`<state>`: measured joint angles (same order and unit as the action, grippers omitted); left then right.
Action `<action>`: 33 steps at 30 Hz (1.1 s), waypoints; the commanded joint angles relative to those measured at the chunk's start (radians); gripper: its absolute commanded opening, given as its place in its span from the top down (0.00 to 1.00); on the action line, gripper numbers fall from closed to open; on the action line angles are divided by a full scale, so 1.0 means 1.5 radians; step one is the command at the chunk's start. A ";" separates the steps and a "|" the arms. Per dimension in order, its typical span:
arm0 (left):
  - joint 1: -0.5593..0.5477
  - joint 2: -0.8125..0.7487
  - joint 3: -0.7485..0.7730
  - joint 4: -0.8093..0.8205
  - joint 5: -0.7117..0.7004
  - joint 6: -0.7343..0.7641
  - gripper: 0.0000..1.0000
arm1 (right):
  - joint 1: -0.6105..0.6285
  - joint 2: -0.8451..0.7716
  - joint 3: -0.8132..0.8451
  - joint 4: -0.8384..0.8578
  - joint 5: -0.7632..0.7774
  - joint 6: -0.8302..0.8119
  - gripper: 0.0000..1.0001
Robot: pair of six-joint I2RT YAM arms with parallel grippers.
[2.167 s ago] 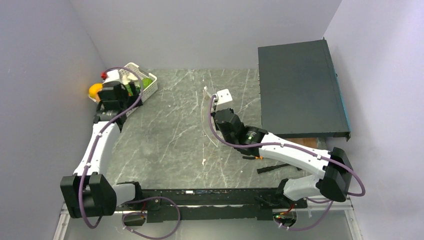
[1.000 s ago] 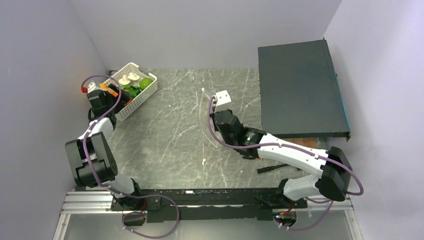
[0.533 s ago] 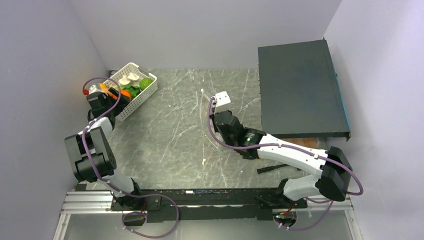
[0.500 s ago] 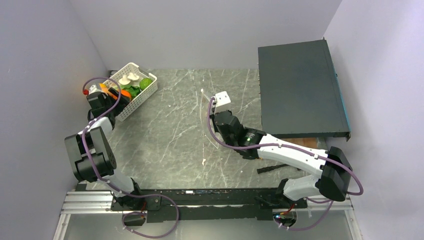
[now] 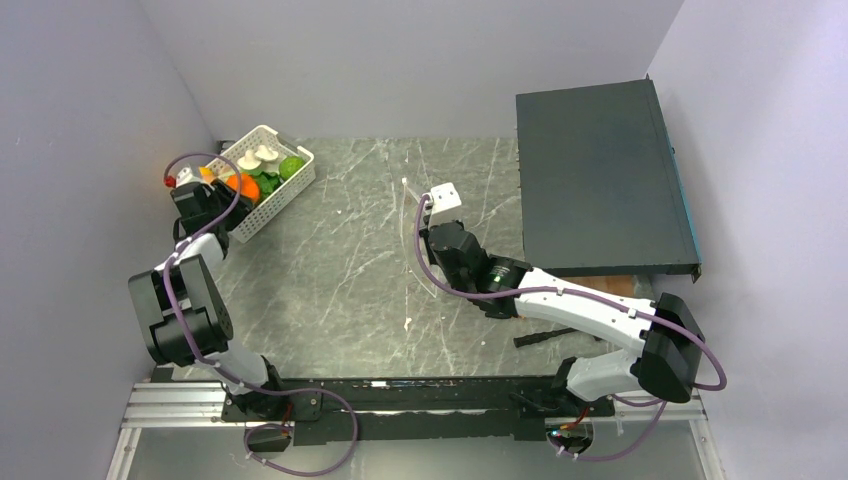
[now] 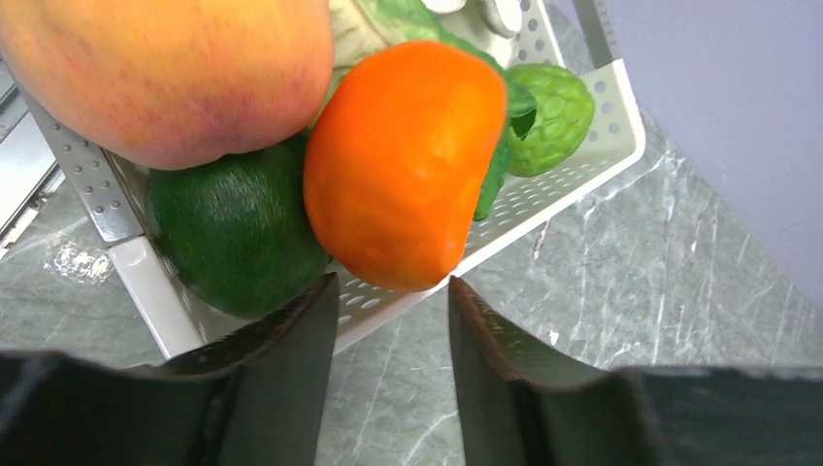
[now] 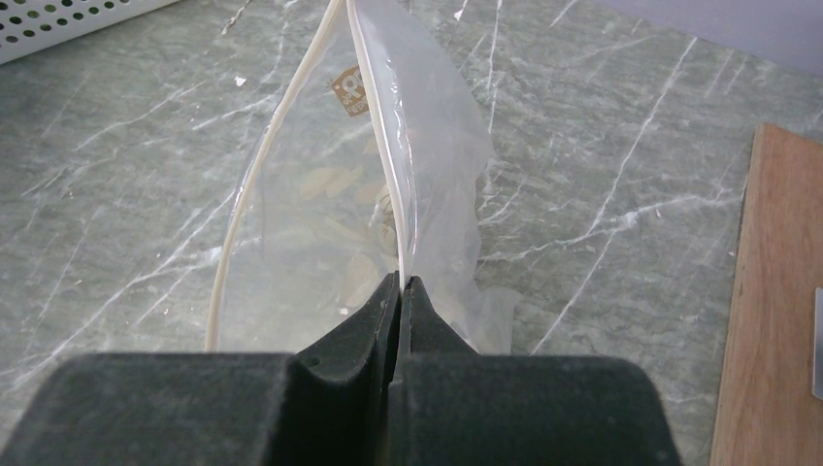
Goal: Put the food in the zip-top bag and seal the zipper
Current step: Pick up the fake vegetable from the bin.
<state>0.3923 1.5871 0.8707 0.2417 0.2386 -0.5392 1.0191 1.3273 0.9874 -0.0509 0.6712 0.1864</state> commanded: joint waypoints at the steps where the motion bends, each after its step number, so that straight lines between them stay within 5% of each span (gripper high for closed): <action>1: 0.003 -0.038 0.008 0.016 -0.002 -0.004 0.42 | 0.001 -0.014 -0.002 0.027 0.004 0.000 1.00; 4: 0.003 -0.032 0.022 -0.007 -0.002 -0.006 0.24 | 0.002 -0.015 -0.001 0.025 0.004 -0.001 1.00; 10: 0.003 -0.033 0.042 -0.037 -0.064 0.040 0.08 | 0.001 -0.020 -0.005 0.031 0.006 -0.004 1.00; 18: 0.003 0.047 0.122 -0.047 0.023 0.025 0.15 | 0.001 -0.025 -0.008 0.029 0.007 -0.003 1.00; 33: 0.003 0.026 0.113 -0.034 0.062 0.013 0.57 | 0.000 0.014 0.004 0.030 0.022 -0.011 1.00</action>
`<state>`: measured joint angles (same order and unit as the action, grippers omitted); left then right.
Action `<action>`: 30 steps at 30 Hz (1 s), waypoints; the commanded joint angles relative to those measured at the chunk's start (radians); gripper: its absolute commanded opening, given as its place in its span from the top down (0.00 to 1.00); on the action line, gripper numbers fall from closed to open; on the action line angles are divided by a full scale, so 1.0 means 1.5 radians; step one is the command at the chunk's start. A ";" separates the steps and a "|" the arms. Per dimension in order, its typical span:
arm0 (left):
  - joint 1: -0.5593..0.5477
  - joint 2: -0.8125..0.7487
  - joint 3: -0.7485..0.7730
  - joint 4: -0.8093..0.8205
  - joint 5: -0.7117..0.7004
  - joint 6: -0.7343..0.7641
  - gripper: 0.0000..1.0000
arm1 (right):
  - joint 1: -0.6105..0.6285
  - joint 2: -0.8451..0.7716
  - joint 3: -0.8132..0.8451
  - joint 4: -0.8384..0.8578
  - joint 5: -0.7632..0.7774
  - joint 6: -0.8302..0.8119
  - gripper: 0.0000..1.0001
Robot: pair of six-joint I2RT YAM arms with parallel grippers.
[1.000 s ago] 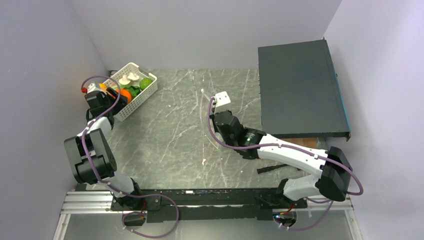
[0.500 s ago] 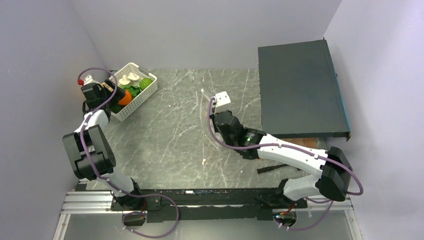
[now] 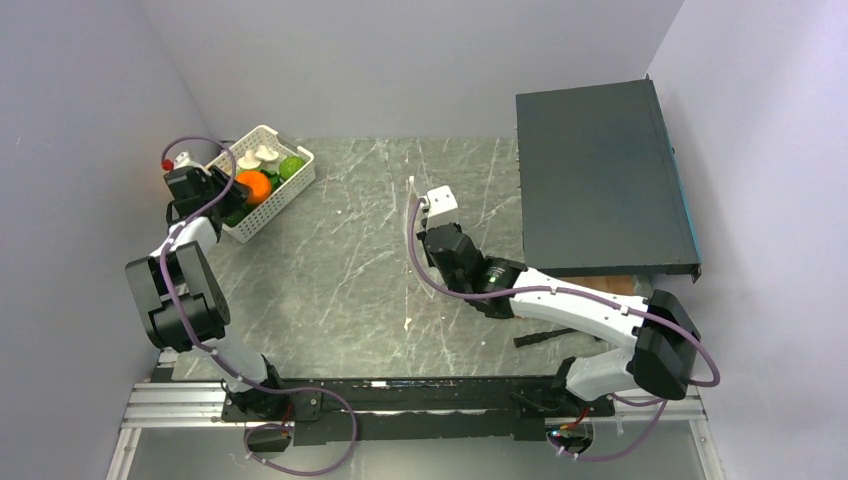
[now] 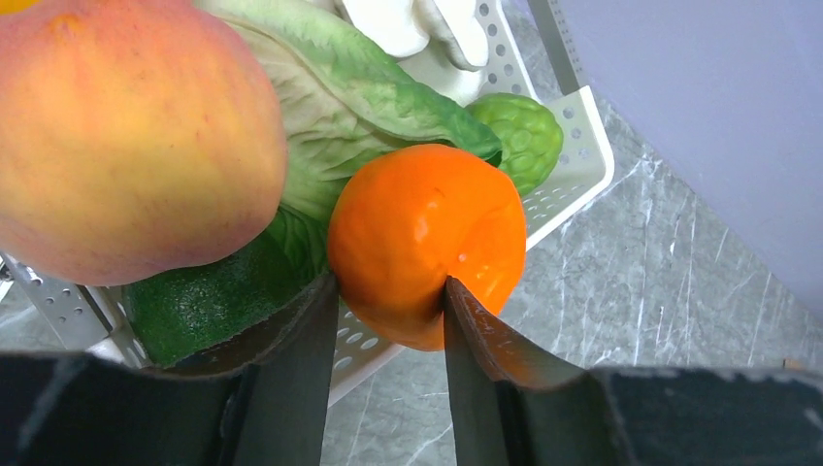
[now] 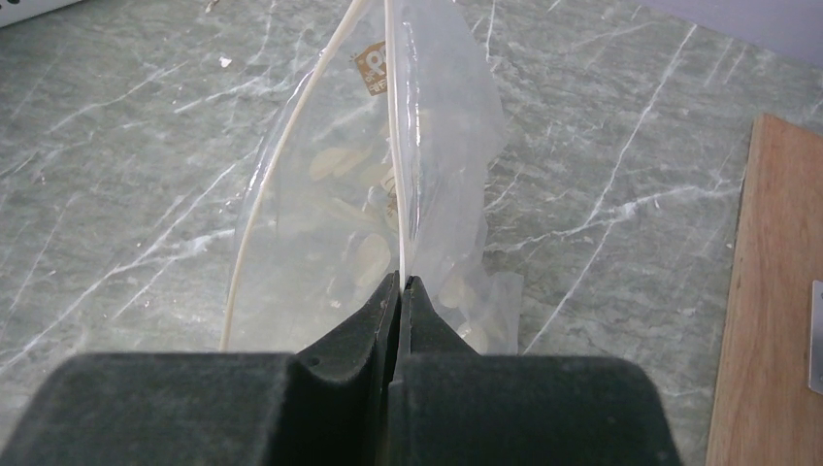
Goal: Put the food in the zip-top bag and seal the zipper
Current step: Pick up the fake vegetable from the bin.
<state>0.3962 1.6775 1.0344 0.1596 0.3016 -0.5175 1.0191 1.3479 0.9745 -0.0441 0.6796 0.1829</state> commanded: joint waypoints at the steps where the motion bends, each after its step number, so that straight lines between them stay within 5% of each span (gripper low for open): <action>1: 0.001 -0.034 0.004 0.019 0.021 -0.001 0.58 | 0.002 -0.001 0.011 0.026 0.017 -0.008 1.00; 12: 0.001 -0.040 0.008 0.005 0.026 0.005 0.66 | 0.001 0.003 0.012 0.026 0.012 -0.005 1.00; 21: -0.008 -0.169 -0.011 -0.050 0.027 0.021 0.67 | 0.001 0.001 0.014 0.026 0.006 -0.005 1.00; 30: -0.166 -0.400 -0.053 -0.252 0.050 0.039 0.66 | 0.001 -0.022 0.005 0.026 -0.017 0.010 1.00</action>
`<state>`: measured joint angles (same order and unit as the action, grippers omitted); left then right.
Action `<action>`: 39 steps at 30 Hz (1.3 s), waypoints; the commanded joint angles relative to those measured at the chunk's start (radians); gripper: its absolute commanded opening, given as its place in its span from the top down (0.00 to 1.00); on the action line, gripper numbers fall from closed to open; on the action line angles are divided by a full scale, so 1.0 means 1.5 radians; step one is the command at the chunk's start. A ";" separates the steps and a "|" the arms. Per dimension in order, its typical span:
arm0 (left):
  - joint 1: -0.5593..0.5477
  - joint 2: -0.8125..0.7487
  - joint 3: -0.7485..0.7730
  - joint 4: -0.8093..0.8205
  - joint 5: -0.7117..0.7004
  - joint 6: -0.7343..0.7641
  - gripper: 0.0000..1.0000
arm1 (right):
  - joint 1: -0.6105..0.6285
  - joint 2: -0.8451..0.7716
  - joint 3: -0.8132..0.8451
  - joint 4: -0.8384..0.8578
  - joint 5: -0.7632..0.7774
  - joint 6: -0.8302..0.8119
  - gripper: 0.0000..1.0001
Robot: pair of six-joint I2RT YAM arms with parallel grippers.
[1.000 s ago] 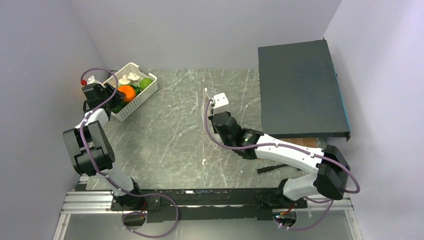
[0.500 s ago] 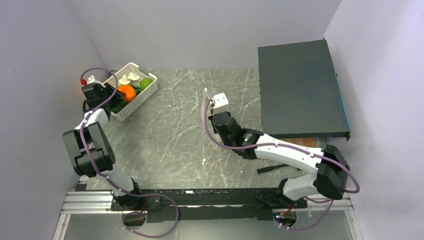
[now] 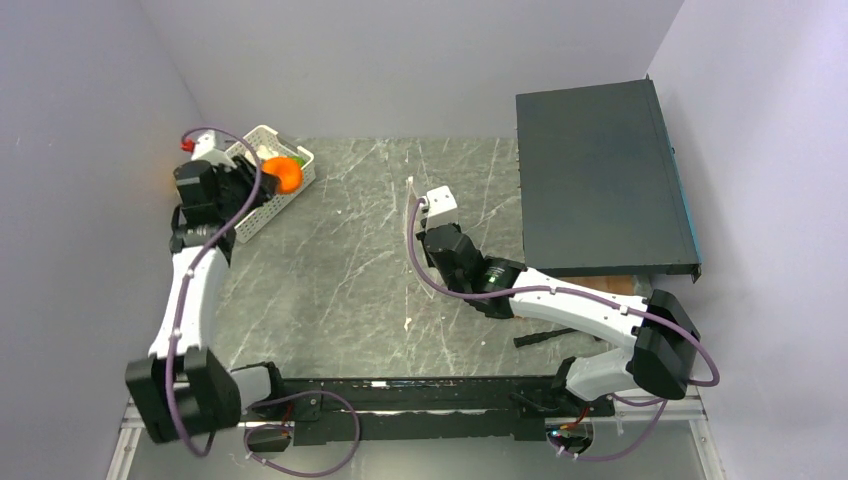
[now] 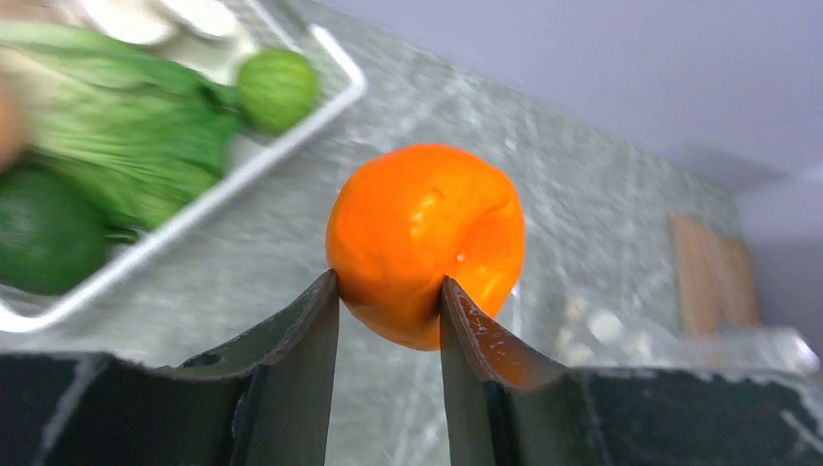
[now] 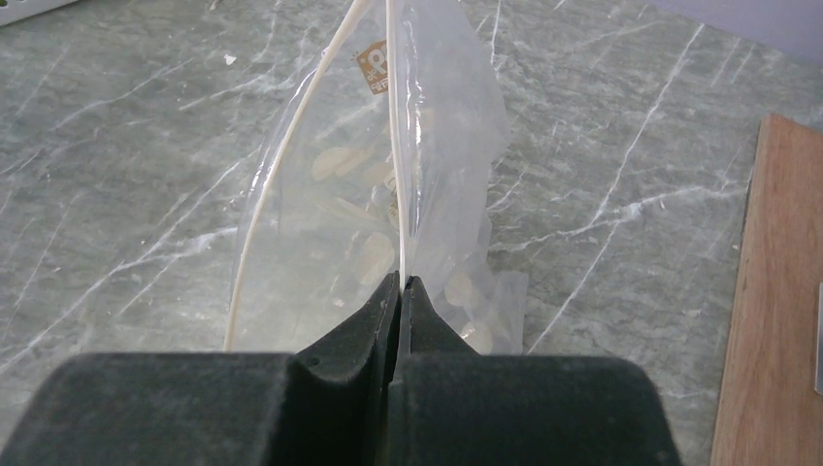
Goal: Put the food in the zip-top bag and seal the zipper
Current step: Pick up the fake vegetable from the bin, then place the fake vegetable in the zipper food storage bag.
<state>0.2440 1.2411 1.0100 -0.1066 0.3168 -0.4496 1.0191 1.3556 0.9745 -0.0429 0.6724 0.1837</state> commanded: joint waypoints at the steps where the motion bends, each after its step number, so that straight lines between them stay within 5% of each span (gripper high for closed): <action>1: -0.090 -0.160 -0.061 -0.064 0.050 -0.025 0.66 | 0.001 -0.033 0.002 0.039 -0.017 0.012 1.00; 9: -0.335 -0.361 -0.200 0.037 0.056 -0.167 0.68 | 0.001 -0.070 -0.020 0.057 -0.067 0.026 1.00; 18: -0.627 -0.260 -0.143 0.055 -0.069 -0.135 0.67 | 0.001 -0.097 -0.035 0.070 -0.099 0.030 1.00; 34: -0.644 -0.159 -0.059 -0.154 -0.227 -0.132 0.68 | 0.001 -0.179 -0.094 0.128 -0.145 0.029 1.00; 39: -0.644 -0.127 -0.040 -0.122 -0.176 -0.147 0.59 | 0.001 -0.153 -0.078 0.115 -0.159 0.028 1.00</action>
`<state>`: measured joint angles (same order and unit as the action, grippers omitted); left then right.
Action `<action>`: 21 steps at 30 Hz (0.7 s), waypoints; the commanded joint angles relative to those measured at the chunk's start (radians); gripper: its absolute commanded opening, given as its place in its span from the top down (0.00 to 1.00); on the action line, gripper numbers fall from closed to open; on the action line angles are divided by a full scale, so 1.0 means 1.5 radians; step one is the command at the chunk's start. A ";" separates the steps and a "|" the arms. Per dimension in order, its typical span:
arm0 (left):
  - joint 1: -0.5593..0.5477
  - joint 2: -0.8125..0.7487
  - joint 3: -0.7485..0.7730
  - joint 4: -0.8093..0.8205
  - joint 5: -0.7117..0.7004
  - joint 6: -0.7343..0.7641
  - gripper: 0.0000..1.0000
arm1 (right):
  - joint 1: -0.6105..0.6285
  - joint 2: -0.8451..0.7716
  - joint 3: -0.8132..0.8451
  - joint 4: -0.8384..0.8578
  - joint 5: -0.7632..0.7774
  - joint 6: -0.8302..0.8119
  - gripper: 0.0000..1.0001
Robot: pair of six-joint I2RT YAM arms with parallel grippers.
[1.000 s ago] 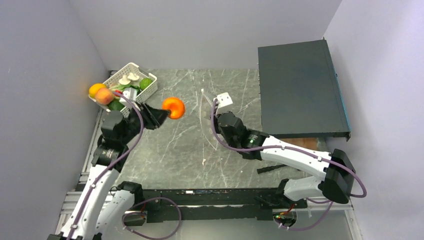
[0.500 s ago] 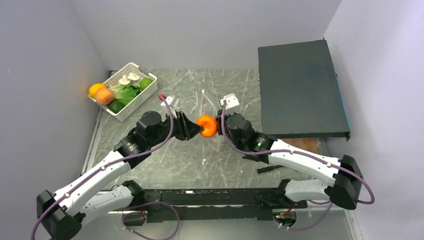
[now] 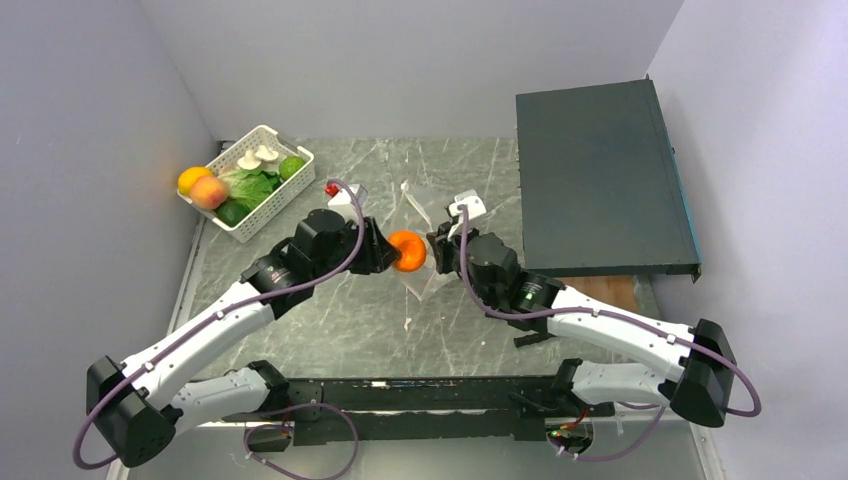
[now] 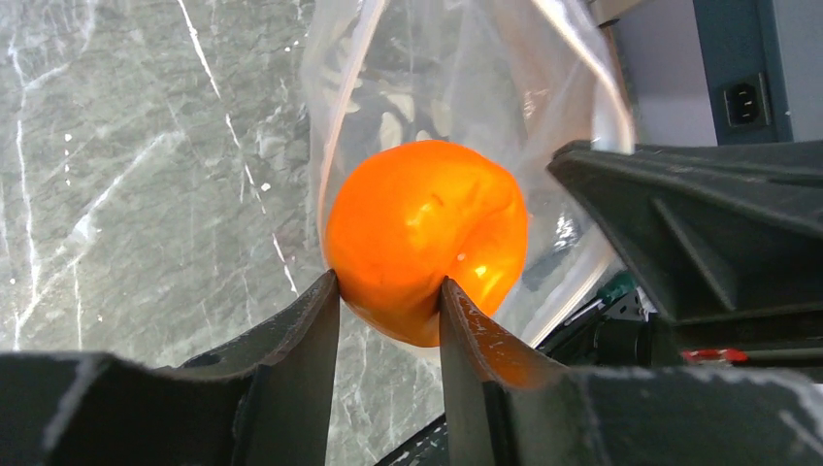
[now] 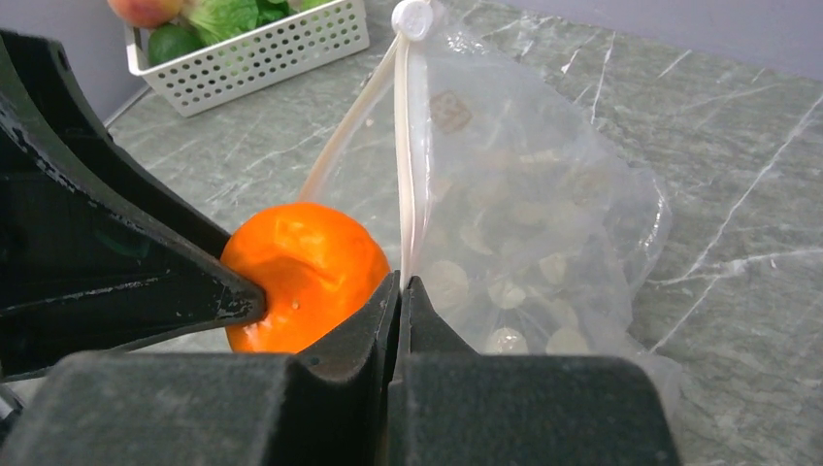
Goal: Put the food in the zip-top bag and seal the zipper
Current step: Place the fake vegetable in the zipper food storage bag.
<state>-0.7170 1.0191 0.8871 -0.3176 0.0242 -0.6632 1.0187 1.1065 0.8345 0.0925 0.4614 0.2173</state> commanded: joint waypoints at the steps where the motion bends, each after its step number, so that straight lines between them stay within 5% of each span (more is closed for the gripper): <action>1: -0.004 0.031 0.048 0.021 0.030 -0.009 0.56 | 0.000 0.016 0.017 0.023 -0.016 0.006 1.00; 10: -0.004 0.010 0.043 0.043 0.057 -0.034 0.20 | 0.001 0.021 0.018 0.020 -0.002 0.007 1.00; 21: -0.004 -0.101 0.025 -0.025 -0.031 -0.030 0.17 | 0.001 0.021 0.015 0.022 0.022 0.020 1.00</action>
<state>-0.7197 0.9184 0.9279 -0.3248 0.0505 -0.7006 1.0187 1.1446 0.8345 0.0902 0.4660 0.2276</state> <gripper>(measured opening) 0.822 0.009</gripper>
